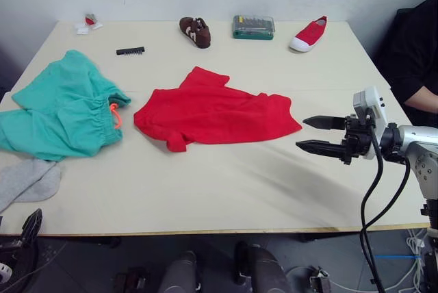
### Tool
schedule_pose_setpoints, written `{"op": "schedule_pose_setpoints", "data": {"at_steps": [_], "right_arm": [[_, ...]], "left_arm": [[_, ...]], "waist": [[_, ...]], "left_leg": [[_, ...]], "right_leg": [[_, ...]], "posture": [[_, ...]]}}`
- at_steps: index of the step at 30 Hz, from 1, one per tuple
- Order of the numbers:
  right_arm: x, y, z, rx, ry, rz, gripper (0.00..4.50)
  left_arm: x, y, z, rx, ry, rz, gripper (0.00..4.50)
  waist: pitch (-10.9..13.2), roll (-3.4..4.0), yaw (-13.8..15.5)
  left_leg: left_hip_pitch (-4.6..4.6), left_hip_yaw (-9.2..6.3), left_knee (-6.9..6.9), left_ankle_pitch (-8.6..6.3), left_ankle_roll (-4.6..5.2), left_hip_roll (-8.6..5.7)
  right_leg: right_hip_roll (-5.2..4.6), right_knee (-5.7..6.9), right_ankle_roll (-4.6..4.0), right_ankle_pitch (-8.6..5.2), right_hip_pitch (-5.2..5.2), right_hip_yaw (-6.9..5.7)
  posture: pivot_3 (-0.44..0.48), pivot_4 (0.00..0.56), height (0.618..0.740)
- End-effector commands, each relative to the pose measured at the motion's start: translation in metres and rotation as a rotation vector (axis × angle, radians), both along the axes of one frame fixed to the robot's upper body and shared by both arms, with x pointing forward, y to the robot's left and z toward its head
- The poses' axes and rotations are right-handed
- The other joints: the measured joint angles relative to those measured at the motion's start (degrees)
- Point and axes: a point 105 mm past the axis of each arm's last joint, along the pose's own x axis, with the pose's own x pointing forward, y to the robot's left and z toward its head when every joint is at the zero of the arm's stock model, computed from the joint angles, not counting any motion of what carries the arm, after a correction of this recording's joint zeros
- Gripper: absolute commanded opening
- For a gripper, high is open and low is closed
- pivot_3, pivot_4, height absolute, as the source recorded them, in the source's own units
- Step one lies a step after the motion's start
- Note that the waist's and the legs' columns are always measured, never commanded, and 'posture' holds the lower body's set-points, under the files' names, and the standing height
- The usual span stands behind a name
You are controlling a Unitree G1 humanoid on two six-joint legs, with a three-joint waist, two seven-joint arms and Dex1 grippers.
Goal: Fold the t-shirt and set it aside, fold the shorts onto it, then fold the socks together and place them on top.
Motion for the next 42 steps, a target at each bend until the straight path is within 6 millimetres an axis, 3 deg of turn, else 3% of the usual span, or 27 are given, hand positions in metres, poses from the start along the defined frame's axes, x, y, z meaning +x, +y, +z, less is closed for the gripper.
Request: {"op": "schedule_pose_setpoints", "data": {"at_steps": [1, 11, 18, 24, 28, 34, 42], "right_arm": [[0.001, 0.0, 0.012, -0.004, -0.053, 0.002, 4.47], [0.003, 0.001, 0.008, -0.008, -0.066, -0.011, 4.47], [0.007, 0.0, 0.004, -0.043, -0.113, -0.048, 4.47], [0.006, 0.015, -0.007, -0.226, -0.26, -0.054, 4.47], [-0.001, 0.027, -0.009, -0.23, -0.272, -0.029, 4.47], [-0.026, 0.061, -0.009, -0.158, -0.247, 0.096, 4.47], [-0.035, 0.081, -0.004, -0.066, -0.22, 0.131, 4.47]], "left_arm": [[-0.002, 0.0, 0.014, 0.062, -0.019, -0.003, 4.5], [0.002, -0.004, 0.019, 0.066, -0.038, -0.015, 4.5], [0.012, -0.019, 0.022, 0.087, -0.031, -0.091, 4.5], [0.054, -0.092, 0.034, 0.179, 0.019, -0.556, 4.5], [0.075, -0.125, 0.037, 0.237, 0.042, -0.777, 4.5], [0.133, -0.18, 0.05, 0.45, 0.029, -1.15, 4.5], [0.189, -0.214, 0.075, 0.765, 0.016, -1.516, 4.5]], "waist": [[0.0, 0.0, 0.0], [0.0, 0.0, -0.1], [0.0, 0.01, 0.0], [0.0, 0.03, 0.2], [0.0, 0.09, 0.1], [0.0, 0.11, 0.2], [0.0, 0.09, 0.1]], "left_leg": [[0.0, 0.0, 0.0, 0.0, 0.0, 0.0], [0.0, 0.02, 0.0, 0.0, -0.01, 0.02], [0.0, 0.04, 0.0, 0.0, -0.01, 0.02], [0.0, 0.08, 0.04, 0.03, -0.05, 0.04], [0.0, 0.14, 0.04, 0.06, -0.06, 0.04], [0.03, 0.11, 0.06, 0.23, -0.19, 0.07], [0.02, 0.26, 0.11, 0.59, -0.12, 0.08]], "right_leg": [[0.0, 0.0, 0.0, 0.0, 0.0, 0.0], [0.01, 0.01, 0.0, 0.0, 0.0, 0.0], [0.0, 0.01, 0.0, 0.0, 0.0, 0.0], [0.0, 0.05, 0.0, 0.0, 0.03, -0.06], [0.0, 0.1, 0.0, 0.0, 0.02, -0.03], [0.02, 0.28, -0.03, -0.01, 0.02, -0.12], [0.07, 0.47, -0.05, 0.01, -0.01, -0.17]], "posture": [[0.0, 0.15, 0.74], [0.0, 0.15, 0.74], [0.0, 0.15, 0.74], [0.0, 0.15, 0.74], [0.0, 0.15, 0.74], [0.0, 0.15, 0.74], [0.0, 0.15, 0.74]]}}
